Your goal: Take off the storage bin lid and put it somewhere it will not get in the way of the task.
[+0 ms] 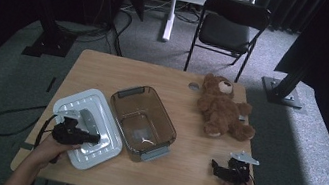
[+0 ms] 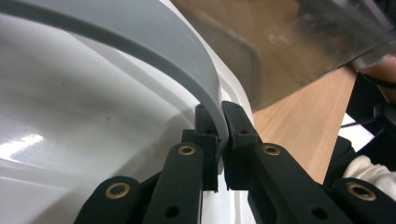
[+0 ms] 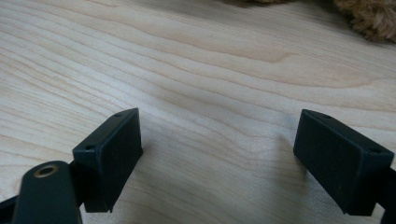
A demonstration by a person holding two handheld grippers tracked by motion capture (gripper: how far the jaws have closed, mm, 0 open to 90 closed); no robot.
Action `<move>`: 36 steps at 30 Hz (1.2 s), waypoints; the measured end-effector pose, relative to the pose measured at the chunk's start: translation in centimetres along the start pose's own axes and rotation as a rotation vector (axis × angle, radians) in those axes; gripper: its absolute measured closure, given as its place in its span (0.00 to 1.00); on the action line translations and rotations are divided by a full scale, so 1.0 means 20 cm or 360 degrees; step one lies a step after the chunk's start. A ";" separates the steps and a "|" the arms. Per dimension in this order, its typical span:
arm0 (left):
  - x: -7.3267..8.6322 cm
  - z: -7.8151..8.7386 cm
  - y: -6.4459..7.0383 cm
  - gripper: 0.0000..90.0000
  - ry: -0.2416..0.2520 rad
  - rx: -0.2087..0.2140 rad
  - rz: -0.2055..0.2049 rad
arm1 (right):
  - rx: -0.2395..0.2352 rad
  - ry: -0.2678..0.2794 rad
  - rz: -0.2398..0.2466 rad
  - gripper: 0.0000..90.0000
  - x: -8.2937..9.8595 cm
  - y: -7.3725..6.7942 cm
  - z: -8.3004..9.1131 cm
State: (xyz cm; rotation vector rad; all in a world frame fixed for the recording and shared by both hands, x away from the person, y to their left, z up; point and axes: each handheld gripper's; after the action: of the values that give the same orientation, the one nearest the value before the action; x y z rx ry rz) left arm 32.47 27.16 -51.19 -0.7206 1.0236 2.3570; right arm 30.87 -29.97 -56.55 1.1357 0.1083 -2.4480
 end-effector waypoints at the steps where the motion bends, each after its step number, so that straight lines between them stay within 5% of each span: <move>1: 0.00 0.00 0.00 0.95 0.0000 0.0000 0.0000 | 0.0000 0.0000 -0.0001 0.16 0.00 0.00 0.00; 5: 0.00 -0.04 -0.05 0.90 -0.0029 0.0010 0.0044 | 0.0000 0.0000 0.0000 0.16 0.00 0.00 0.00; 6: 0.01 -0.08 -0.10 0.80 -0.0033 -0.0022 0.0125 | 0.0000 0.0000 0.0000 0.16 0.00 0.00 0.00; 9: 0.02 -0.10 -0.13 0.69 -0.0004 -0.0069 0.0144 | 0.0000 0.0000 0.0000 0.16 0.00 0.00 0.00; 14: 0.03 -0.10 -0.13 0.53 0.0042 -0.0123 0.0124 | 0.0000 0.0000 0.0000 0.16 0.00 0.00 0.00; 26: 0.08 0.02 -0.12 0.32 0.0164 -0.0291 0.0056 | 0.0000 0.0000 0.0000 0.16 0.00 0.00 0.00; 36: 0.16 0.14 -0.11 0.12 0.0144 -0.0586 0.0055 | -0.0017 -0.0005 0.0011 0.14 0.00 0.00 0.00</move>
State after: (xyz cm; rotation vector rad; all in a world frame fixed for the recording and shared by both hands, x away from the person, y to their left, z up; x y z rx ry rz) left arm 30.62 31.32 -52.81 -0.9557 0.6436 2.5949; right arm 30.96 -29.97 -56.55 1.1257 0.1163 -2.4404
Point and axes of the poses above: each handheld gripper's, and its own axes: z roughly backward along the jaws, x roughly out of its underside, y roughly to its right, and after that the axes turned 9 degrees about z, right-handed
